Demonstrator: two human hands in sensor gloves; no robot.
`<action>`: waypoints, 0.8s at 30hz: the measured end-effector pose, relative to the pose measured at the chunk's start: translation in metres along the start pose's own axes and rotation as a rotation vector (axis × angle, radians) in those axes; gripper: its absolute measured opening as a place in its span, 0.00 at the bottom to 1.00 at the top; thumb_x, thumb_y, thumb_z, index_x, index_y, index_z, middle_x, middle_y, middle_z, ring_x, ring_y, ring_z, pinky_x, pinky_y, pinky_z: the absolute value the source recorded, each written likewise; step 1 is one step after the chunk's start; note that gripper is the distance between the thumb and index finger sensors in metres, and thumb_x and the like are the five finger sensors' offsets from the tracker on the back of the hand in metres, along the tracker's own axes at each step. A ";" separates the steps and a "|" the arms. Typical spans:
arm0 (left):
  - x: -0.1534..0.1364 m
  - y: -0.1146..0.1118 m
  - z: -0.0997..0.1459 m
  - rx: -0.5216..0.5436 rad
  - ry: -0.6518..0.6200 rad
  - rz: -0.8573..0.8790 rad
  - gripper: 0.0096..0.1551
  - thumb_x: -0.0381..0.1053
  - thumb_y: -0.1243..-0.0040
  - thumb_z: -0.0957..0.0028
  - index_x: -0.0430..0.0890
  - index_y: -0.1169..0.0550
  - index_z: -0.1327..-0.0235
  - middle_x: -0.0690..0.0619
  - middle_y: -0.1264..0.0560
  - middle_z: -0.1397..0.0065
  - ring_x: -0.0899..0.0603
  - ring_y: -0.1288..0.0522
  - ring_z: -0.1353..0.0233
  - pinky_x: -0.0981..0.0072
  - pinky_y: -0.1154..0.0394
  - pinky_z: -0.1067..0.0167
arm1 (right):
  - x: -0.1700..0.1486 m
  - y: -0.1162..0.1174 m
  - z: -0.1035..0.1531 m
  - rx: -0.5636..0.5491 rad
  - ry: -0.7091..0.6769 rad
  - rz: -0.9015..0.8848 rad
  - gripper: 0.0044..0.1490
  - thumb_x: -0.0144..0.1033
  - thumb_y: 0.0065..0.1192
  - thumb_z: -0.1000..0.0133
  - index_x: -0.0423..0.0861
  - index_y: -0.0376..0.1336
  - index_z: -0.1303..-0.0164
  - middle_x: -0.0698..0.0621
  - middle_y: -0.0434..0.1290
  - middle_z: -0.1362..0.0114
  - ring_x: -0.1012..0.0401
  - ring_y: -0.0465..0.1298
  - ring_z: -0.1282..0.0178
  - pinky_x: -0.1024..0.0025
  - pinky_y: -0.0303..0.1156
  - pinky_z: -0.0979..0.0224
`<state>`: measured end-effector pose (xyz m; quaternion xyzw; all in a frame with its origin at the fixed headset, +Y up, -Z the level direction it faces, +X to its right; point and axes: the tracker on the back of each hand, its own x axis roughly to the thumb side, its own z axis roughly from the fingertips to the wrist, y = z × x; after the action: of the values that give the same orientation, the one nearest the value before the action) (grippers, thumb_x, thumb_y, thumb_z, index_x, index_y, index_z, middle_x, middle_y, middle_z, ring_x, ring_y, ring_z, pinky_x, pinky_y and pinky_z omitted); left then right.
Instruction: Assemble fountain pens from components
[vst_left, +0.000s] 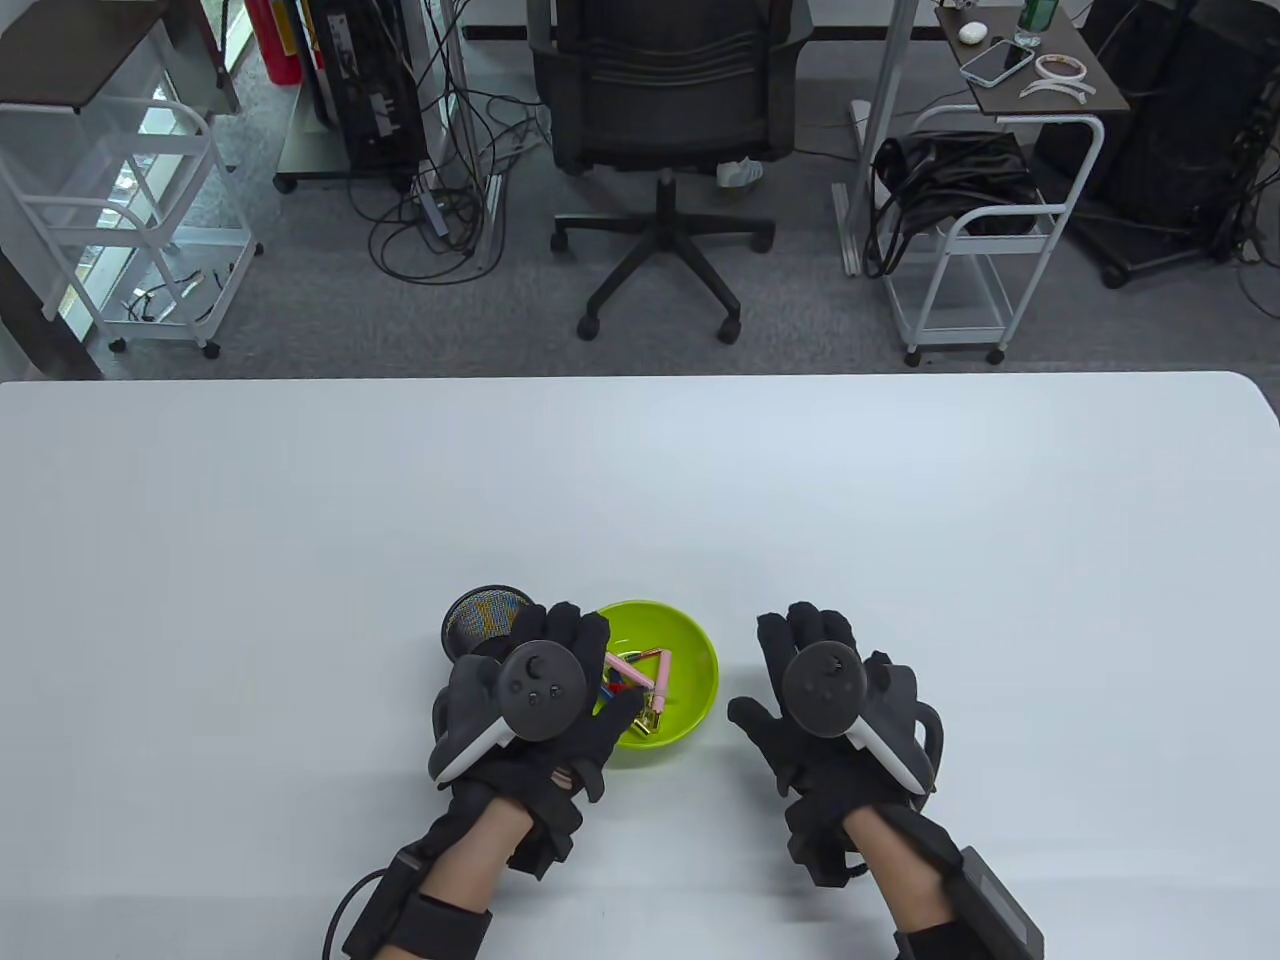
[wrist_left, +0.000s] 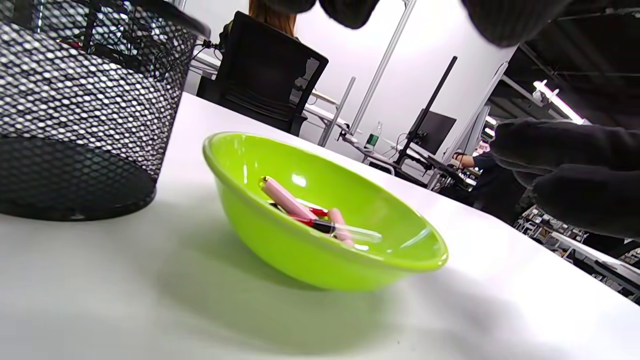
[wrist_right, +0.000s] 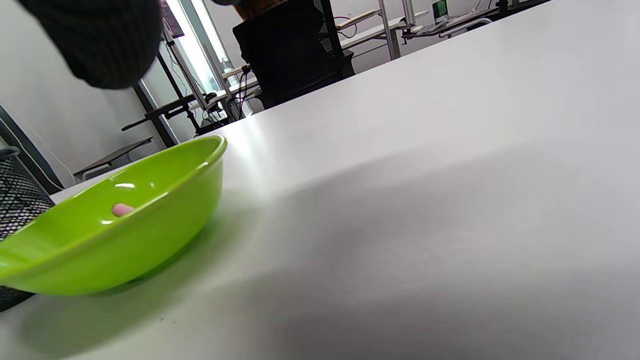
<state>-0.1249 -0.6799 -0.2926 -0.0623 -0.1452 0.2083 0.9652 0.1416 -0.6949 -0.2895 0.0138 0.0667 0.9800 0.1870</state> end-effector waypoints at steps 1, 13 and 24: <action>0.001 0.001 -0.001 0.008 -0.001 0.000 0.41 0.58 0.53 0.40 0.45 0.49 0.19 0.42 0.58 0.15 0.31 0.65 0.18 0.30 0.58 0.29 | 0.001 0.000 0.000 -0.003 -0.006 -0.001 0.55 0.62 0.60 0.51 0.57 0.40 0.18 0.53 0.37 0.13 0.49 0.39 0.11 0.29 0.40 0.21; 0.017 0.001 -0.011 0.033 -0.032 -0.193 0.30 0.38 0.46 0.46 0.47 0.31 0.28 0.41 0.33 0.21 0.30 0.36 0.23 0.34 0.37 0.32 | 0.006 0.003 0.006 0.049 -0.065 -0.008 0.55 0.63 0.59 0.50 0.55 0.42 0.18 0.51 0.41 0.13 0.47 0.42 0.12 0.29 0.44 0.22; 0.042 -0.006 -0.074 -0.340 0.060 -0.203 0.22 0.47 0.36 0.46 0.46 0.22 0.38 0.44 0.21 0.39 0.40 0.19 0.49 0.40 0.25 0.49 | 0.009 0.006 0.005 0.107 -0.093 -0.036 0.55 0.63 0.58 0.50 0.54 0.41 0.18 0.49 0.42 0.13 0.46 0.44 0.13 0.29 0.46 0.23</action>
<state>-0.0633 -0.6722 -0.3516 -0.2156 -0.1549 0.0807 0.9608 0.1320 -0.6962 -0.2837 0.0679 0.1103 0.9698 0.2066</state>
